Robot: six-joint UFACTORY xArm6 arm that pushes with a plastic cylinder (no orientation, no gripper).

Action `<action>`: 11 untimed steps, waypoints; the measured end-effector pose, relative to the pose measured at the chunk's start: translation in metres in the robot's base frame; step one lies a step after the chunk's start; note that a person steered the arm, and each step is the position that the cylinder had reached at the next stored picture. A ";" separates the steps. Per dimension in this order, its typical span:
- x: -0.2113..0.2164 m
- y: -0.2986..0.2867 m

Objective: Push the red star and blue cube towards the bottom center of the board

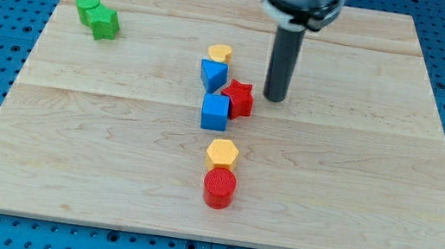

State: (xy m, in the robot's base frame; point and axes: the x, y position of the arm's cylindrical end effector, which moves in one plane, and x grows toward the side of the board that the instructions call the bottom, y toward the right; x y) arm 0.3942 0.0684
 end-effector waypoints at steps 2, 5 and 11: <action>0.052 -0.104; 0.112 -0.239; 0.193 -0.088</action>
